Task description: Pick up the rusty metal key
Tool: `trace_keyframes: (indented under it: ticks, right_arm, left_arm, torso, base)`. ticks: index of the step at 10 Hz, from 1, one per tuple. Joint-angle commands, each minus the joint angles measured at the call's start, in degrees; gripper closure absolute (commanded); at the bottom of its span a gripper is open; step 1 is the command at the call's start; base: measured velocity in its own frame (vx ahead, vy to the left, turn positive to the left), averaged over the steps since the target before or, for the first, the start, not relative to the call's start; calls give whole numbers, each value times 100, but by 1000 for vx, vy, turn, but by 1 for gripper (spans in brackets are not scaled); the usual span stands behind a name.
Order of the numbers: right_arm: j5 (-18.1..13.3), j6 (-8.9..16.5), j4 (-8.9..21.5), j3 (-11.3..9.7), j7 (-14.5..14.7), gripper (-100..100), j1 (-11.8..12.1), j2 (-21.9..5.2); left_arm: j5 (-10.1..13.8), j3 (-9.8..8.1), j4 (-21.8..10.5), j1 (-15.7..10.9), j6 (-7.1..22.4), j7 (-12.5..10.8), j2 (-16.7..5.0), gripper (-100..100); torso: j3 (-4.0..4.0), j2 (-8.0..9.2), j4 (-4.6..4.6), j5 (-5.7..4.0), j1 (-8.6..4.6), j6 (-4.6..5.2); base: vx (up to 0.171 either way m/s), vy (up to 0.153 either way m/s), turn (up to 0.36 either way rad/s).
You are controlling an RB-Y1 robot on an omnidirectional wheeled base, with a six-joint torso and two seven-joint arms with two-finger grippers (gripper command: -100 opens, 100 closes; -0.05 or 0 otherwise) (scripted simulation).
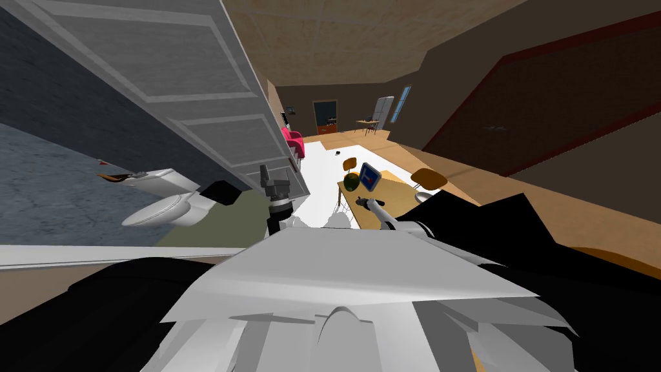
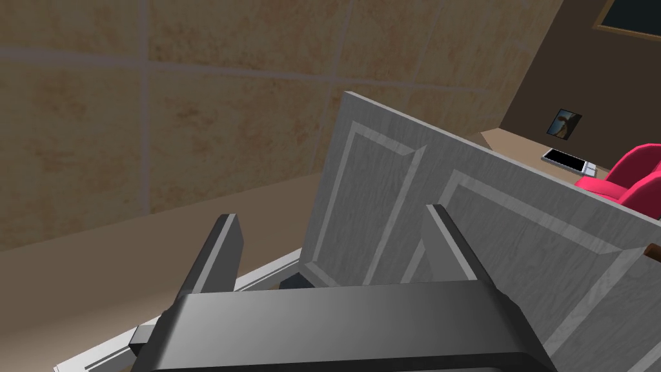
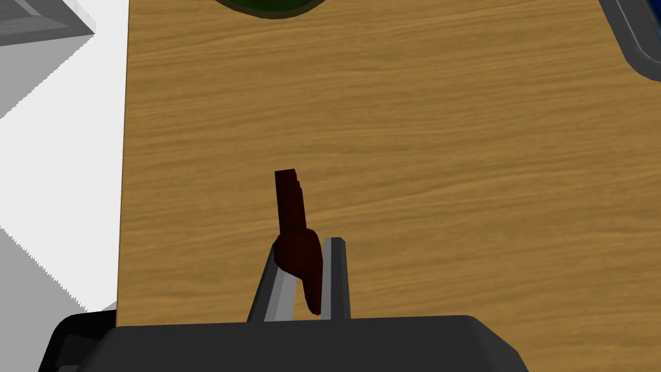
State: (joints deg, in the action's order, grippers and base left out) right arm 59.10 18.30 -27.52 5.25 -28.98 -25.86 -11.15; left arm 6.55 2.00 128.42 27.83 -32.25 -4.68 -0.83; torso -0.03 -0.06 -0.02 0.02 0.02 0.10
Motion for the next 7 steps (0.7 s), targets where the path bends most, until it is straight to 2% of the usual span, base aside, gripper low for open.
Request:
trace_keyframes:
  ticks: [1, 2, 3, 4, 5, 6, 7]
  right_arm:
    - [0, 0, 0, 0, 0, 100, 0, 0]
    - [0, 0, 0, 0, 0, 0, 0, 0]
    - [173, 169, 70, 126, 287, 100, -14, -86]
    - [173, 169, 70, 126, 288, 100, -14, -86]
    - [271, 378, 50, 244, 584, 100, 24, -176]
    - [271, 378, 50, 244, 608, 100, 24, -176]
    - [368, 588, 30, 363, 856, 100, 63, -266]
  left_arm:
    - [0, 0, 0, 0, 0, 0, 0, 0]
    - [0, 0, 0, 0, 0, 0, 0, 0]
    - [0, 0, 0, 0, 0, 0, 0, 0]
    - [0, 0, 0, 1, 0, 0, 1, 0]
    - [0, 0, 0, 1, 0, 0, 1, 0]
    - [0, 1, 0, 1, 0, 0, 1, 0]
    - [0, 1, 0, 1, 0, 0, 1, 0]
  torso:
    - [0, 0, 0, 0, 0, 0]
    - [0, 0, 0, 0, 0, 0]
    - [0, 0, 0, 0, 0, 0]
    - [-5, -9, -3, 4, 16, 8]
    - [-10, -18, -4, 3, 21, 0]
    - [-16, -27, -6, 5, 35, 3]
    - [-14, -24, -6, 4, 38, -3]
  base:
    - [0, 0, 0]
    - [0, 0, 0]
    - [37, 61, -152]
    - [51, 71, -121]
    - [77, 109, -139]
    - [56, 111, -73]
    - [45, 106, -112]
